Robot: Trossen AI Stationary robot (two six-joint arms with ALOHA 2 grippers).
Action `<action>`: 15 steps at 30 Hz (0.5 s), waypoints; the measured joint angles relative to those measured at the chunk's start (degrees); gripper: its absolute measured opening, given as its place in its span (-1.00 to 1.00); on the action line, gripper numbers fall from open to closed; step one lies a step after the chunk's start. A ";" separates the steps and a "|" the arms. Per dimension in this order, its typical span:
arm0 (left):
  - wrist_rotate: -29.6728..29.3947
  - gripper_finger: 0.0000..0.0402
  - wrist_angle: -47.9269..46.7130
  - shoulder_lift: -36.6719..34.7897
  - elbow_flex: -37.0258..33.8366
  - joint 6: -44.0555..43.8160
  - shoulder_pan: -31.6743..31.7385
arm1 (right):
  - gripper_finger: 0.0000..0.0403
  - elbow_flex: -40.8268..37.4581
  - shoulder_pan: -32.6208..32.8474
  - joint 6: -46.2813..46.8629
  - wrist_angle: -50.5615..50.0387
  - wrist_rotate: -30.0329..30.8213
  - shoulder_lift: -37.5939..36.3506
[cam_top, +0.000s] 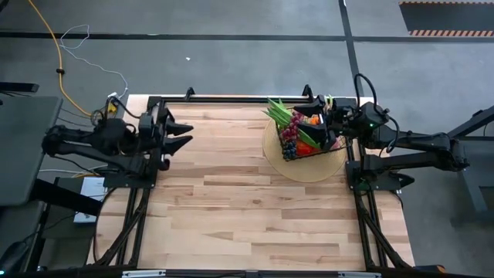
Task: Build produce basket
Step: Return to Home Position
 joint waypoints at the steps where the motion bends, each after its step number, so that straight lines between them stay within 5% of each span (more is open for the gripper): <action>1: -0.41 -0.30 0.95 -1.47 -1.97 0.02 0.00 | 0.55 0.00 0.00 0.00 -0.14 0.02 0.00; 6: -0.99 -0.91 1.64 -9.55 -9.70 -0.64 0.00 | 0.55 0.00 0.00 0.00 -1.34 0.02 0.00; 15: -0.79 -0.99 1.42 -22.74 -19.29 -2.90 0.00 | 0.55 0.02 0.00 1.76 -2.95 0.04 0.00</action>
